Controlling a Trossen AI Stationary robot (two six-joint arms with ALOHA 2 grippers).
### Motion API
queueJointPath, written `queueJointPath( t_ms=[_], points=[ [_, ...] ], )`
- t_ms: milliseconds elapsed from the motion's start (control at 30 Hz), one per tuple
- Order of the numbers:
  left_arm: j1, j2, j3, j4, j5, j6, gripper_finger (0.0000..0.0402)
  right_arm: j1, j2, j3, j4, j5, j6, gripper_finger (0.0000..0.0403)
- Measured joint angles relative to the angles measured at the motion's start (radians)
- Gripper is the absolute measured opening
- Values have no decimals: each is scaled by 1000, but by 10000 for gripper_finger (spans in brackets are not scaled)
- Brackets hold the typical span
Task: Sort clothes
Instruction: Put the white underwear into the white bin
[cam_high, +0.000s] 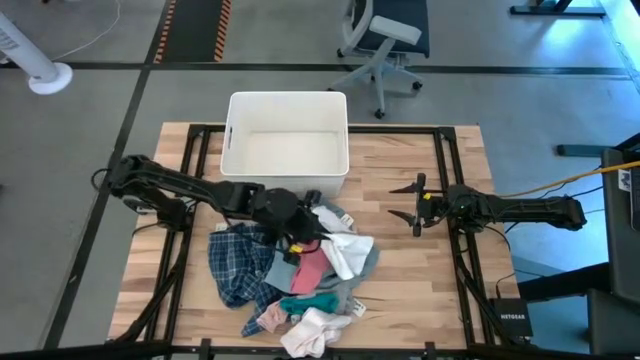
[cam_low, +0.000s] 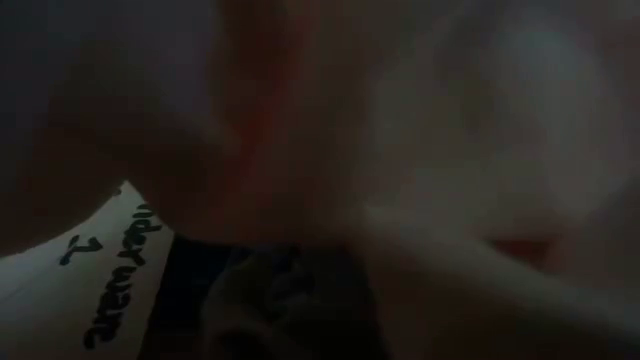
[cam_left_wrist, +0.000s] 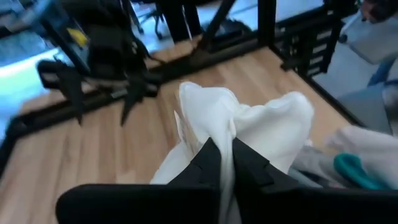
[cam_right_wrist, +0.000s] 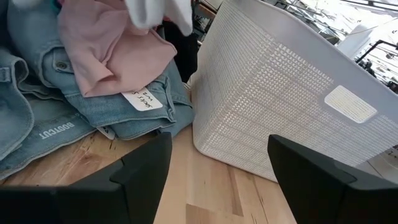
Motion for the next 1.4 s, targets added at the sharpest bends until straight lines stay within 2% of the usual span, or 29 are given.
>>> queueJointPath(
  t_ms=[367,667,800,933,1133,1400],
  points=[
    [6,-70,0,57,-141,97,14,0,0,0,0,0,0,286],
    [21,-171,-1,168,-374,210,15,0,0,0,0,0,0,286],
    [53,-236,0,243,-451,274,15,0,13,0,-1,-8,0,286],
    [113,-289,0,255,-474,302,15,0,45,0,-1,-10,0,286],
    [243,-332,0,202,-518,298,15,0,97,0,1,7,0,286],
    [391,-328,0,-34,-518,171,15,0,129,0,3,11,0,286]
  ],
)
